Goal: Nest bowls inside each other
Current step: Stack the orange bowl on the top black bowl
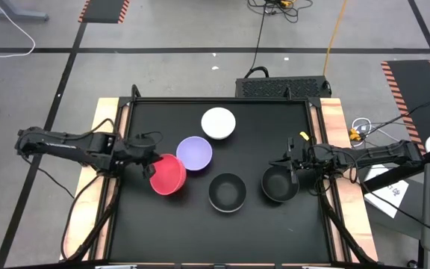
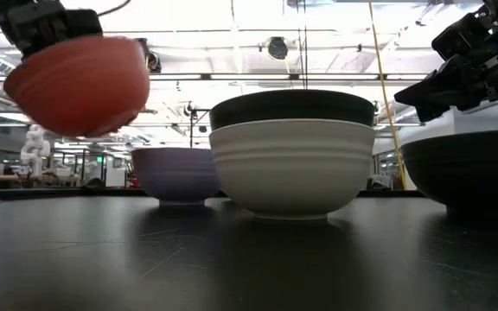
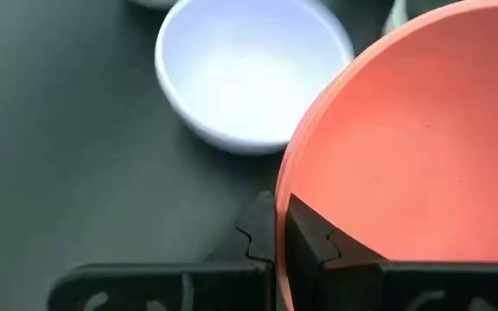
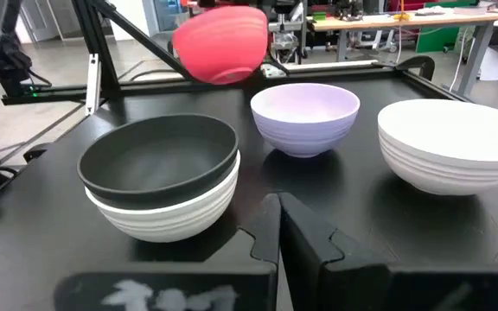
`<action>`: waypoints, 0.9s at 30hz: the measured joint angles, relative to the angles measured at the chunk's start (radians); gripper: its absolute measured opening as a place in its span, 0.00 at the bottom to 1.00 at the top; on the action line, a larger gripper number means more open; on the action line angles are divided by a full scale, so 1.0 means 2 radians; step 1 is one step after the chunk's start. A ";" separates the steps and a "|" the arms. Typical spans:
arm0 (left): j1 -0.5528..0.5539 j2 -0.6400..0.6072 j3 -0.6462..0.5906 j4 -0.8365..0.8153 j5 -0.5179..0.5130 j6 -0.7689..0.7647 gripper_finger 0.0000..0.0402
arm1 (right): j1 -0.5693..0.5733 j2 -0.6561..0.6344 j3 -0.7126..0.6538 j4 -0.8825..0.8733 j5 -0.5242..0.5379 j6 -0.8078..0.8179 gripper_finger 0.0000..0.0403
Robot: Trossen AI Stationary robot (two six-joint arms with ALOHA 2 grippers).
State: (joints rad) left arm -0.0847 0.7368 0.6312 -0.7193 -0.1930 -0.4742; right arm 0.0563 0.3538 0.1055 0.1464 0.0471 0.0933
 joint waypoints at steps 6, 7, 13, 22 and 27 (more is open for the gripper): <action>-0.050 -0.010 0.000 0.041 -0.064 0.014 0.01 | 0.000 0.001 -0.026 0.031 0.000 0.008 0.00; -0.057 -0.010 0.000 0.044 -0.075 0.017 0.01 | 0.000 0.000 -0.028 0.038 0.000 0.010 0.00; -0.094 -0.010 0.000 0.080 -0.141 0.049 0.01 | 0.000 -0.002 -0.026 0.041 0.000 0.009 0.00; -0.099 -0.061 -0.090 0.251 -0.168 0.136 0.01 | 0.000 -0.003 -0.023 0.044 -0.013 -0.008 0.00; -0.080 -0.141 -0.159 0.295 -0.162 0.143 0.01 | 0.000 -0.007 -0.023 0.045 -0.013 -0.006 0.00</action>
State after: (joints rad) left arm -0.2446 0.4540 0.3140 -0.1302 -0.5164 -0.1880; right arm 0.0563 0.3408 0.0589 0.2356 0.0204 0.0811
